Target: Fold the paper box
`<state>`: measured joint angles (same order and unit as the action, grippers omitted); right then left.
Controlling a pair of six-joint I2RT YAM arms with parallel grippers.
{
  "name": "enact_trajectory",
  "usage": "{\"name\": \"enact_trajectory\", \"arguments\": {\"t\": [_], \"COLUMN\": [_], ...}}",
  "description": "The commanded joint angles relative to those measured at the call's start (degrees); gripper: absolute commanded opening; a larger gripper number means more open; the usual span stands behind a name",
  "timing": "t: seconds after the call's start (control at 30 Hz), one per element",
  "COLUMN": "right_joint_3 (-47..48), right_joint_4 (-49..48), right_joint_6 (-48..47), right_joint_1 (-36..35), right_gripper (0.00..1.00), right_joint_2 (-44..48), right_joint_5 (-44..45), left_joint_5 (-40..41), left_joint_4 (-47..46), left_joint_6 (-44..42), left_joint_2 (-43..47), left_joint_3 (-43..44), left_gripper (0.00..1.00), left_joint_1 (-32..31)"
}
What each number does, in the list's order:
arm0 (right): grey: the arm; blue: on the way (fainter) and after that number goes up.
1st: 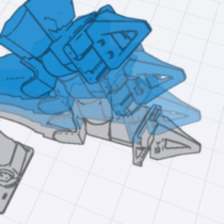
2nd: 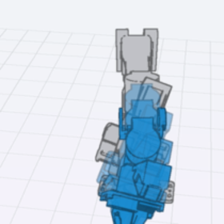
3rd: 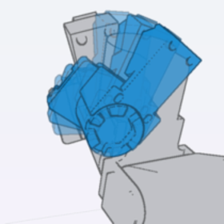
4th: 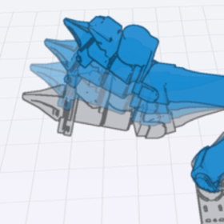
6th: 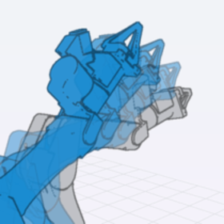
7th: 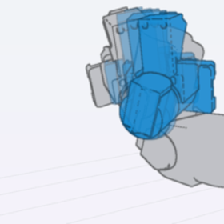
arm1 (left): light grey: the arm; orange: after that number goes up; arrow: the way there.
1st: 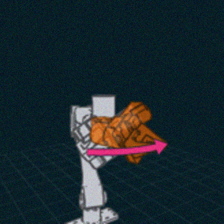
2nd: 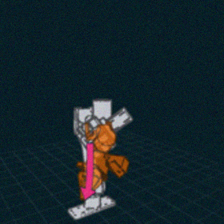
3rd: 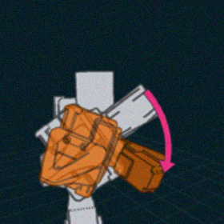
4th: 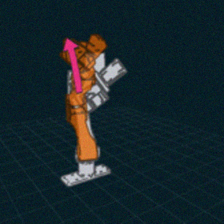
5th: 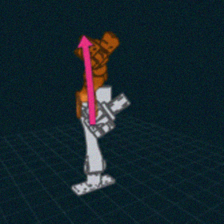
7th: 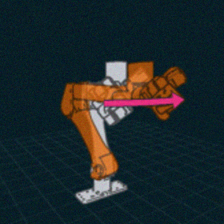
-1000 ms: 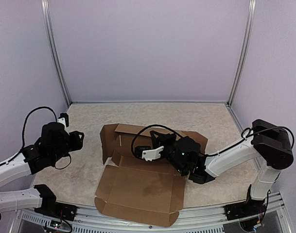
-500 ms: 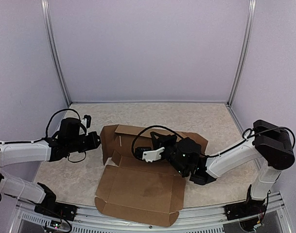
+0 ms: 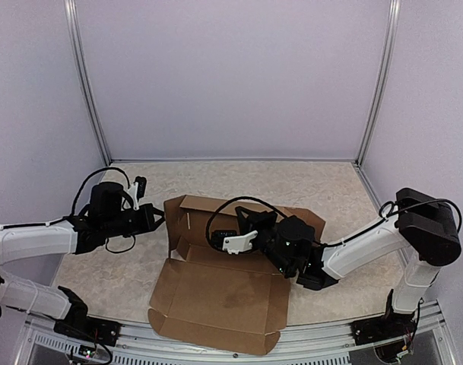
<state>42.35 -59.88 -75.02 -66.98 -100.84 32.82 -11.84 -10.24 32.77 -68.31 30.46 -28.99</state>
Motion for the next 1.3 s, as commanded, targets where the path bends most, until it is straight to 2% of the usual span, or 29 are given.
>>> {"name": "enact_trajectory", "arguments": {"t": [0.0,0.13,0.4,0.63,0.83,0.97,1.27], "right_joint_3": [0.0,0.0,-0.5,-2.0,-2.0,-1.7,-1.9], "right_joint_4": [-0.8,-1.0,-0.2,-2.0,-3.6,-3.8,-3.5], "right_joint_6": [1.1,1.3,2.0,2.9,2.9,3.0,3.5], "right_joint_1": [-0.6,-0.5,-0.7,-1.9,-3.6,-4.6,-5.6], "right_gripper": [0.00,0.00,0.00,0.00,0.00,0.00,0.00], "right_joint_2": [-0.8,-0.9,-0.1,0.0,-2.0,-2.8,-3.2], "right_joint_5": [0.8,1.0,0.8,0.9,2.4,3.1,4.1], "left_joint_5": [-1.3,-1.8,2.2,10.9,14.0,14.1,15.1], "left_joint_4": [1.1,1.3,2.5,6.2,5.5,3.6,3.4], "left_joint_6": [-0.3,-0.2,-2.7,-5.4,-6.5,-7.1,-8.0], "left_joint_2": [1.7,2.0,2.6,7.1,10.8,11.7,10.1], "left_joint_3": [-0.5,-0.6,-2.3,-2.9,-4.7,-6.0,-6.1], "left_gripper": [0.02,0.02,0.02,0.04,0.09,0.13,0.14], "left_joint_1": [-0.3,-0.8,-3.5,-9.6,-12.2,-13.5,-16.0]}}
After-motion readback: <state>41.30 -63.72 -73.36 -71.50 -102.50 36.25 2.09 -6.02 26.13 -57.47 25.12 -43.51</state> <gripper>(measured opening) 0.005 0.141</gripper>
